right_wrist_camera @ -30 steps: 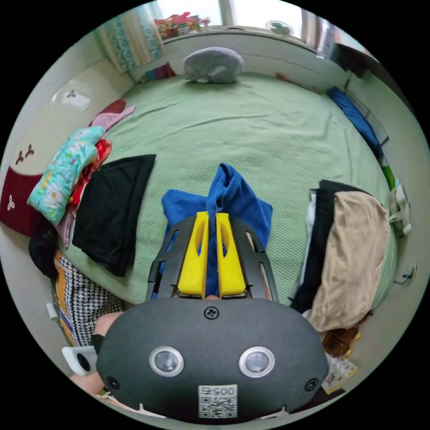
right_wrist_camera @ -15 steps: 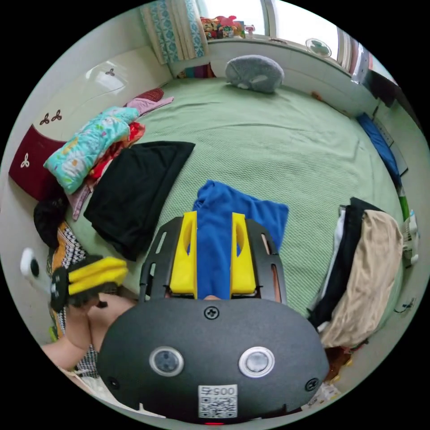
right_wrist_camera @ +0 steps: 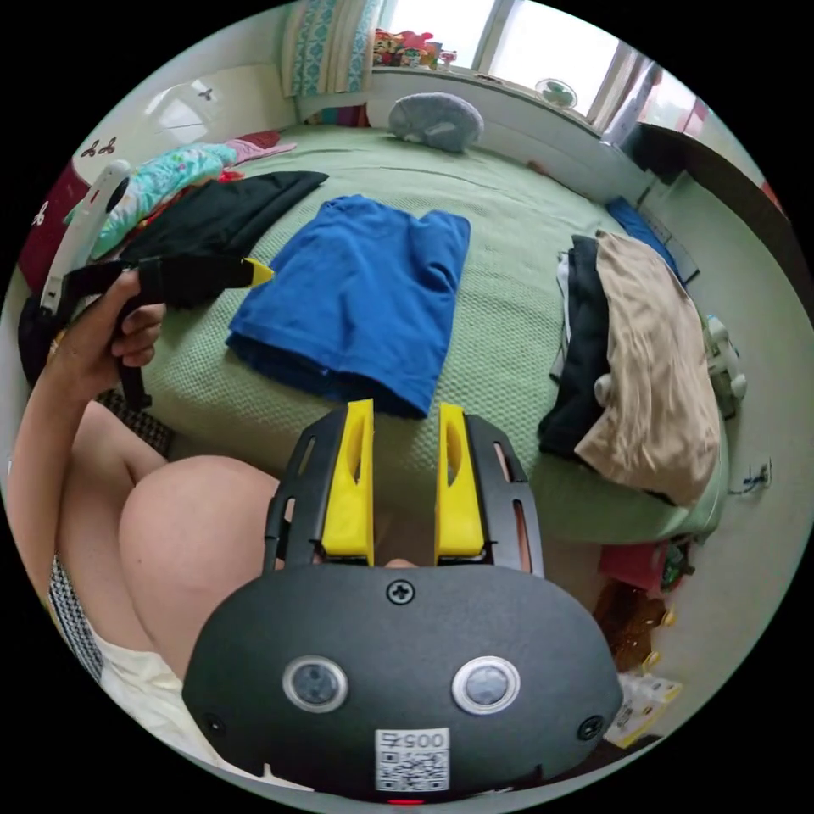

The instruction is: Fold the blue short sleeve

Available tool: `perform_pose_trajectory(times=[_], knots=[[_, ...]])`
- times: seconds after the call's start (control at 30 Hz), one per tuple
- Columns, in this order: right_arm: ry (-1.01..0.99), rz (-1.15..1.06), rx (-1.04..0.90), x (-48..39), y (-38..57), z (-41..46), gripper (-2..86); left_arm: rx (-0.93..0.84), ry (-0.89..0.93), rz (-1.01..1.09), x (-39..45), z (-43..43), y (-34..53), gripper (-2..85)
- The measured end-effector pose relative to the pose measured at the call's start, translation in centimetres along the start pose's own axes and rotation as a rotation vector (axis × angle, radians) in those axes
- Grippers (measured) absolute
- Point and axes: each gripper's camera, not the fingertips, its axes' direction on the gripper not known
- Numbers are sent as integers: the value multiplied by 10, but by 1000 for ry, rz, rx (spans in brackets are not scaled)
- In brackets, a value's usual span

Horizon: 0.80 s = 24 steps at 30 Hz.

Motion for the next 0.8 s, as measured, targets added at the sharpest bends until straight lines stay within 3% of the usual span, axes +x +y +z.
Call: perform_pose_trajectory(times=[0.23,0.53,0.8], knots=[[97,70,7,-20,16,7,88,-14,68,-129,-26,22,12,79],[96,65,-19,-23,12,20,63,-45,77,-80,-31,33,7,40],[-2,199,122,2,34,-12,-5,25,207,-24,-39,8,5,2]])
